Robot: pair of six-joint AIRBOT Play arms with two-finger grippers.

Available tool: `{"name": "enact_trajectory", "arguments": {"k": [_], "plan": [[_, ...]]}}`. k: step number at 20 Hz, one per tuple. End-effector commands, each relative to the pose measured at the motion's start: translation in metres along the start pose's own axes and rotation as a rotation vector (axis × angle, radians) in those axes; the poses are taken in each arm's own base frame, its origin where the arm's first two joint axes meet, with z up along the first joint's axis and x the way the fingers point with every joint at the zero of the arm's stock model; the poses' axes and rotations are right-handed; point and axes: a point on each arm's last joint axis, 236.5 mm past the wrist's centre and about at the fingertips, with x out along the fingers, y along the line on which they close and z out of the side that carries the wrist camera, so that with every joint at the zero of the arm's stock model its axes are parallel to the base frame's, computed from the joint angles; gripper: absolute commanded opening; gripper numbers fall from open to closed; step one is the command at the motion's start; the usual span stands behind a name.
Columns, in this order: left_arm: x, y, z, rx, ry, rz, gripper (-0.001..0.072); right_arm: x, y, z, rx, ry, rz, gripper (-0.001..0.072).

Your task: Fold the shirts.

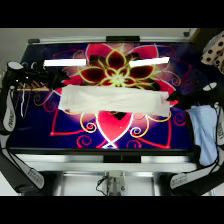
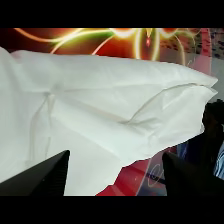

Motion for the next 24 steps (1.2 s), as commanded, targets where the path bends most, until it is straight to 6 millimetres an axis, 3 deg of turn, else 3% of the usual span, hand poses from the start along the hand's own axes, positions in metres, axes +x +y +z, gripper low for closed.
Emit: {"name": "enact_trajectory", "arguments": {"k": [1,4,10,13,14,16,17,20,24], "plan": [[0.000,-0.012,-0.004,0.010,0.014,-0.024,0.0671,0.019,0.012,-0.010,0.023,0.058,0.102,0.0668],[0.001,-0.017,-0.003,0.009,0.011,-0.046,0.0666,0.031,0.041,-0.024,-0.023,0.115,0.197,0.0668],[0.003,-0.019,-0.004,0.013,0.016,-0.047,0.0666,0.053,0.079,-0.043,-0.148,0.155,0.193,0.0651],[0.008,-0.028,-0.006,0.017,0.023,-0.068,0.0647,0.060,0.094,-0.042,-0.141,0.135,0.188,0.0218],[0.011,-0.037,-0.007,0.019,0.026,-0.097,0.0513,0.055,0.099,-0.042,-0.153,0.133,0.194,0.0073],[0.020,-0.062,-0.013,0.049,0.050,-0.168,0.0119,0.032,0.114,-0.039,-0.190,0.117,0.212,0.0055],[0.029,-0.075,-0.020,0.091,0.072,-0.197,0.0027,0.016,0.124,-0.035,-0.210,0.092,0.220,0.0054],[0.076,-0.115,-0.054,0.168,0.174,-0.222,0.0028,-0.043,0.161,-0.028,-0.248,0.003,0.246,0.0054],[0.143,-0.170,-0.104,0.260,0.262,-0.242,0.0027,-0.110,0.193,-0.046,-0.262,-0.033,0.256,0.0055]]}}
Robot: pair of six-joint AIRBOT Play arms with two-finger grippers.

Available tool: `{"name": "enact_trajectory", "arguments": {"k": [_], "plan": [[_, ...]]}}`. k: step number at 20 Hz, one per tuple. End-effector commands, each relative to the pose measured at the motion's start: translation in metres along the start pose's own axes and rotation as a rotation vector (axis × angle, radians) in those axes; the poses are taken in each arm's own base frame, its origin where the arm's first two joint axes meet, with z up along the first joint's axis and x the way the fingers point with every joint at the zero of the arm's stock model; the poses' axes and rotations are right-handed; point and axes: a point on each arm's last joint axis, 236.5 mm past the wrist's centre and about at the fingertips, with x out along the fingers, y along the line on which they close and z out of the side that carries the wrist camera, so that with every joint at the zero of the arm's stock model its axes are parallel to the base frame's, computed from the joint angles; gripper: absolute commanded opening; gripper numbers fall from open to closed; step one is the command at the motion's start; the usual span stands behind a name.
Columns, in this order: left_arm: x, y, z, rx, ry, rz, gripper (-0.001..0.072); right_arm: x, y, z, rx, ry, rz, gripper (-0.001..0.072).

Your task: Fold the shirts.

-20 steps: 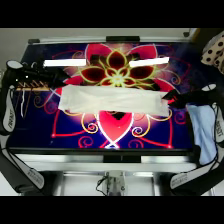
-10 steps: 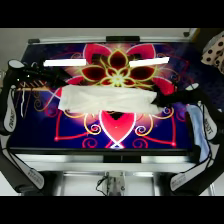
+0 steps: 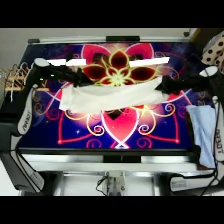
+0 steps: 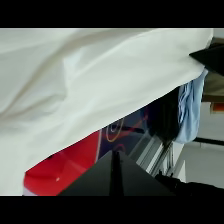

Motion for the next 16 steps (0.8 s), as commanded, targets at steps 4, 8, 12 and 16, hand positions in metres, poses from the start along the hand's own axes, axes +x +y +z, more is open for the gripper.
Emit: {"name": "enact_trajectory", "arguments": {"k": [4,8,12,16], "plan": [[0.104,-0.051,-0.037,0.090,0.109,-0.022,0.0028,-0.075,0.048,-0.036,-0.044,0.015,-0.074,0.0055],[0.136,-0.041,-0.067,0.036,0.177,-0.008,0.0028,-0.101,0.061,-0.052,-0.076,0.007,-0.108,0.0055],[0.187,-0.031,-0.079,-0.024,0.162,0.022,0.0027,-0.121,0.084,-0.061,-0.096,-0.032,-0.087,0.0055],[0.252,-0.049,-0.118,-0.085,0.206,-0.032,0.0027,-0.136,0.107,-0.067,-0.115,-0.071,-0.047,0.0054]]}}
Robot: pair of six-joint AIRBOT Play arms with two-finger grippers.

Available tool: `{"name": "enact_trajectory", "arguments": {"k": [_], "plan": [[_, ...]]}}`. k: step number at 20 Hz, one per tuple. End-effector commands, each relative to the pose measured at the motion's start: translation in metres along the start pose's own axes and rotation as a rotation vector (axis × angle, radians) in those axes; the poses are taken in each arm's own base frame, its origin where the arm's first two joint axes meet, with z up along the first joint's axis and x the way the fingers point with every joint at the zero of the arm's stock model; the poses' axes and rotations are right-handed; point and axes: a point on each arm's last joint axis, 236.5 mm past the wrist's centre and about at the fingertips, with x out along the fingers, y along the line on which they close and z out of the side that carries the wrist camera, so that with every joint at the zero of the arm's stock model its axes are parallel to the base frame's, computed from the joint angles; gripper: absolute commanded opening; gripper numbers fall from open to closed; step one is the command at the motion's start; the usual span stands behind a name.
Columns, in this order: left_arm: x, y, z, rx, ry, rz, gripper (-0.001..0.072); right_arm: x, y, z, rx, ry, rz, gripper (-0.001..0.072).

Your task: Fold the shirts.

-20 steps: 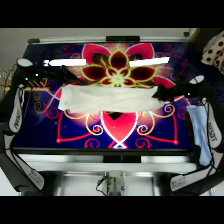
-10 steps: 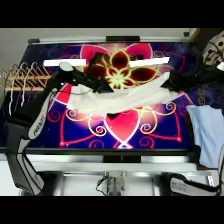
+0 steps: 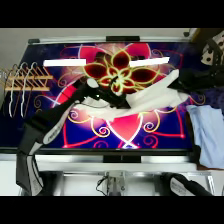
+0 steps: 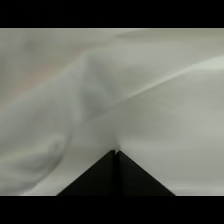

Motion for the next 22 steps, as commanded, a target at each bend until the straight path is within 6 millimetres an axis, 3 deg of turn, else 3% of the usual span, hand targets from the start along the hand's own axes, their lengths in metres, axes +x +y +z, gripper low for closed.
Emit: {"name": "enact_trajectory", "arguments": {"k": [1,3,4,7,10,12,14,16,19,22], "plan": [[0.060,-0.017,-0.020,-0.062,0.018,-0.062,0.0027,-0.015,0.021,-0.005,-0.008,-0.027,0.040,0.0054],[0.073,-0.023,-0.021,-0.054,0.001,-0.073,0.0027,-0.015,0.026,-0.006,-0.006,-0.026,0.059,0.0055],[0.069,-0.023,-0.017,-0.051,-0.014,-0.073,0.0026,-0.015,0.026,-0.006,-0.004,-0.024,0.060,0.0054],[0.021,-0.018,0.003,0.016,-0.042,-0.033,0.0025,-0.014,0.027,-0.005,0.004,-0.028,0.063,0.0054],[-0.069,0.001,0.019,0.137,-0.070,0.139,0.0025,-0.006,0.030,0.003,0.026,-0.030,0.108,0.0053],[-0.139,0.030,0.019,0.181,-0.067,0.314,0.0025,0.005,0.045,0.011,0.030,-0.030,0.185,0.0053],[-0.214,0.052,0.019,0.163,-0.106,0.447,0.0025,0.028,0.063,0.021,-0.008,-0.049,0.208,0.0053],[-0.288,0.058,0.022,0.121,-0.214,0.498,0.0026,0.062,0.084,0.025,-0.036,-0.043,0.232,0.0053],[-0.378,0.056,0.020,0.059,-0.396,0.541,0.0026,0.127,0.110,0.024,-0.051,-0.016,0.259,0.0053],[-0.435,0.049,0.011,0.039,-0.512,0.578,0.0027,0.193,0.133,0.009,-0.079,0.015,0.278,0.0053]]}}
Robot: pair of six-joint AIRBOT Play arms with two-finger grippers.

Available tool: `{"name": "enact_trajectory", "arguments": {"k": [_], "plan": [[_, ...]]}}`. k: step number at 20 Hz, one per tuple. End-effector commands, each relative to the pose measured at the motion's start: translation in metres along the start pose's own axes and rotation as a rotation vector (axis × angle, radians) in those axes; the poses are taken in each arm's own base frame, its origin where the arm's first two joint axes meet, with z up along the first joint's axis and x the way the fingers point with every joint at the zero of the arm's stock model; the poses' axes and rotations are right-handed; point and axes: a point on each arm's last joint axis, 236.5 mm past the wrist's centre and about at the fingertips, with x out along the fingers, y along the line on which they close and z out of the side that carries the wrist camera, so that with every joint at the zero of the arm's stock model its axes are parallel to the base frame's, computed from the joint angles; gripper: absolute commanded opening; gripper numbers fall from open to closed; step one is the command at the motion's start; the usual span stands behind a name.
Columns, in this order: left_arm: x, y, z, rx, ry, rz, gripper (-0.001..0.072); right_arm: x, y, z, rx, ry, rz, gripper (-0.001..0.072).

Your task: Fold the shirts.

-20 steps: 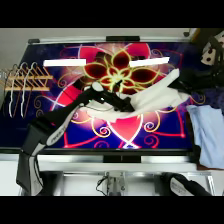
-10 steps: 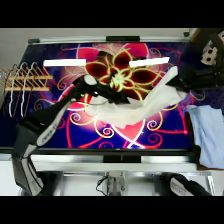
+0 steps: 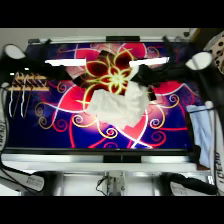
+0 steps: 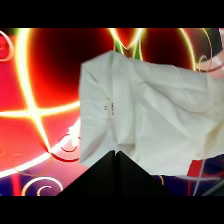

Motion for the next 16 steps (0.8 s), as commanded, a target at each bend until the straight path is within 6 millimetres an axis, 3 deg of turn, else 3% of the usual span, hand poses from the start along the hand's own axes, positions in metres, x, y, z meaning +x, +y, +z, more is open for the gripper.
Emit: {"name": "enact_trajectory", "arguments": {"k": [1,3,6,9,13,14,15,16], "plan": [[-0.065,0.033,0.010,-0.049,-0.111,0.086,0.0026,0.081,0.006,-0.007,-0.028,-0.003,0.011,0.0053],[-0.075,0.032,0.011,-0.041,-0.130,0.093,0.0027,0.115,0.000,-0.013,0.003,0.004,0.016,0.0053],[-0.071,0.023,0.010,-0.019,-0.118,0.085,0.0027,0.152,0.004,-0.025,0.066,0.027,0.080,0.0053],[-0.062,0.011,0.009,0.015,-0.102,0.072,0.0027,0.168,0.009,-0.034,0.091,0.044,0.107,0.0053],[-0.052,-0.001,0.007,0.044,-0.088,0.058,0.0027,0.172,0.013,-0.039,0.094,0.052,0.113,0.0055],[-0.052,-0.001,0.010,0.044,-0.097,0.059,0.0027,0.173,0.012,-0.039,0.098,0.051,0.110,0.0145],[-0.051,-0.001,0.011,0.044,-0.103,0.060,0.0027,0.175,0.012,-0.042,0.117,0.063,0.115,0.0505],[-0.050,0.000,0.012,0.041,-0.107,0.061,0.0027,0.176,0.013,-0.045,0.129,0.077,0.126,0.0580]]}}
